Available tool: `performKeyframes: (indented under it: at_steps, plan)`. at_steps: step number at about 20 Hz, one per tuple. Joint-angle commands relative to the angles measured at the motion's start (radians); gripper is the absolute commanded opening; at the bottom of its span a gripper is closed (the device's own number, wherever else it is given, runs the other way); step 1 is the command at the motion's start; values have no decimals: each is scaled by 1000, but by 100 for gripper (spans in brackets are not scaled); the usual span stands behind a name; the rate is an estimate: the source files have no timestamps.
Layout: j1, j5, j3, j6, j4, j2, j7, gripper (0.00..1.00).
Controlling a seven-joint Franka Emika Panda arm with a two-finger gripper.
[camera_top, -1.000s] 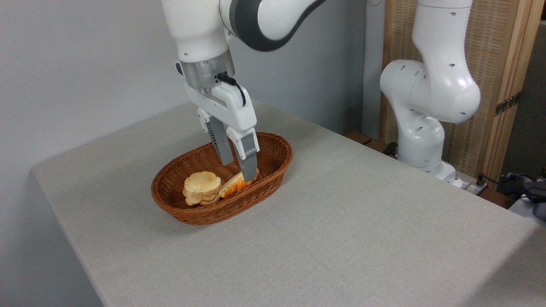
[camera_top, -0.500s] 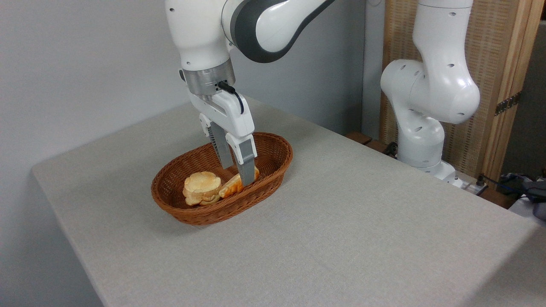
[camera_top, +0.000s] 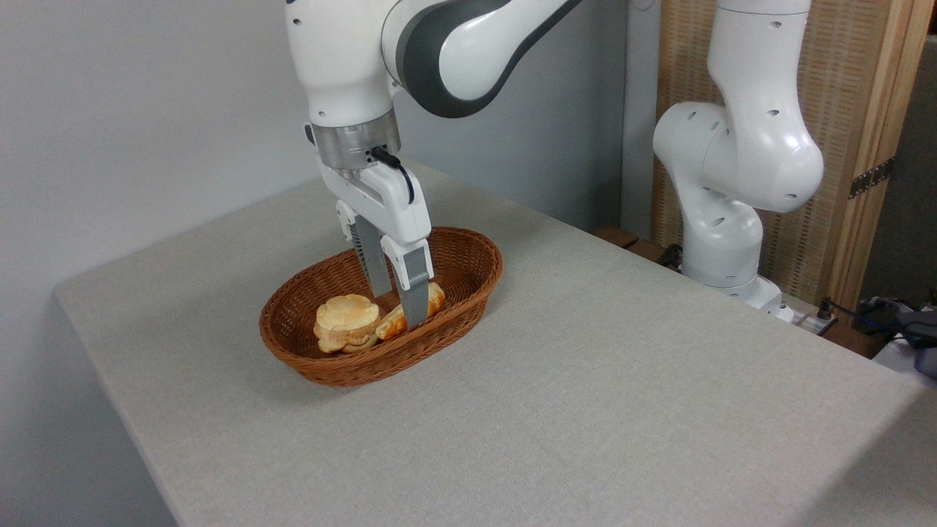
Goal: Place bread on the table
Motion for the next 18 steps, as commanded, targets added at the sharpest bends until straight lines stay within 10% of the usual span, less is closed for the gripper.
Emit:
performKeyframes:
  at_steps: [1, 3, 9, 18]
  plan:
    - [-9, 16, 6, 20, -11, -12, -14, 100]
    - [-9, 16, 6, 20, -11, -13, -15, 98]
    - [-10, 16, 4, 20, -13, -12, -8, 50]
    - [-12, 16, 4, 19, -13, -12, -4, 34]
